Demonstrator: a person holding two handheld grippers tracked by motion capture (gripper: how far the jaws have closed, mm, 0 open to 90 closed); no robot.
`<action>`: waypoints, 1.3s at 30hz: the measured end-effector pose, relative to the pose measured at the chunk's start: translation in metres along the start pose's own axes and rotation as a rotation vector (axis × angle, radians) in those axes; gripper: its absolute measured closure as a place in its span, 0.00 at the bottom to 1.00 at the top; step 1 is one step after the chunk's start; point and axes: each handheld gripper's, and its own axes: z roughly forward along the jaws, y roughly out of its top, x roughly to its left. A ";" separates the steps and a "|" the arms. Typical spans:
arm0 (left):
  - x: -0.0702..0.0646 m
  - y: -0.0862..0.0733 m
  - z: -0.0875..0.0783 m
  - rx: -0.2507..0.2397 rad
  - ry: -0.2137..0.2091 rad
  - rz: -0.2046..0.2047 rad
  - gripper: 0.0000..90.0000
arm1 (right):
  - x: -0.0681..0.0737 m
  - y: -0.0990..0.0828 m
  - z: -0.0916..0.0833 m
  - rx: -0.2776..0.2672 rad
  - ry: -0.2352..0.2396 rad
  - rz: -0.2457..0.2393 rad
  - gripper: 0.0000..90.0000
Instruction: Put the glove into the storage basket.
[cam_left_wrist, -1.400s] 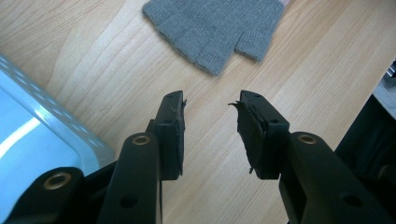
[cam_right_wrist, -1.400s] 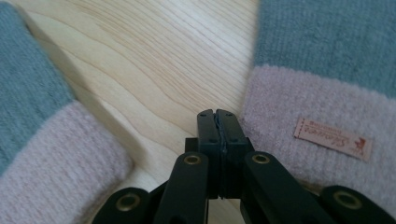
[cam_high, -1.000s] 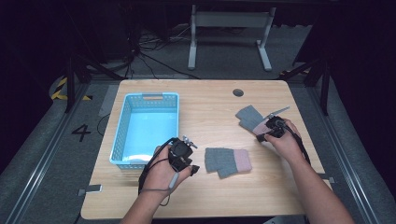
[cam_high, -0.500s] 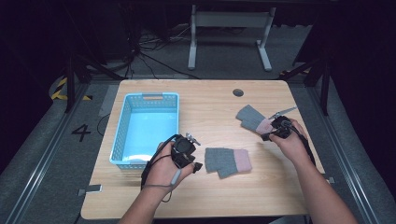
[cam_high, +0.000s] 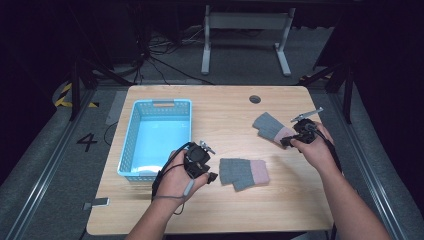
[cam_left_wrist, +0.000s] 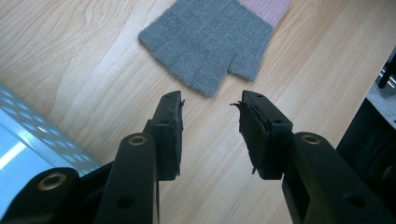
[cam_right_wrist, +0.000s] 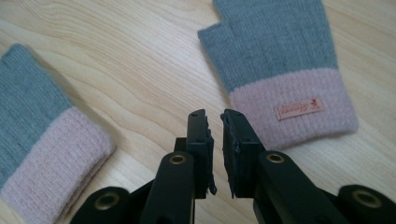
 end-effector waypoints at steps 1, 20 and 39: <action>0.000 0.000 0.000 0.001 0.001 0.000 0.67 | 0.000 0.002 0.000 -0.002 -0.001 -0.002 0.90; 0.004 -0.006 -0.002 -0.003 0.003 -0.020 0.67 | -0.025 0.040 0.023 0.022 -0.021 0.015 0.77; 0.003 -0.017 -0.003 0.007 0.011 -0.041 0.66 | -0.042 0.054 0.060 0.072 -0.082 -0.008 0.64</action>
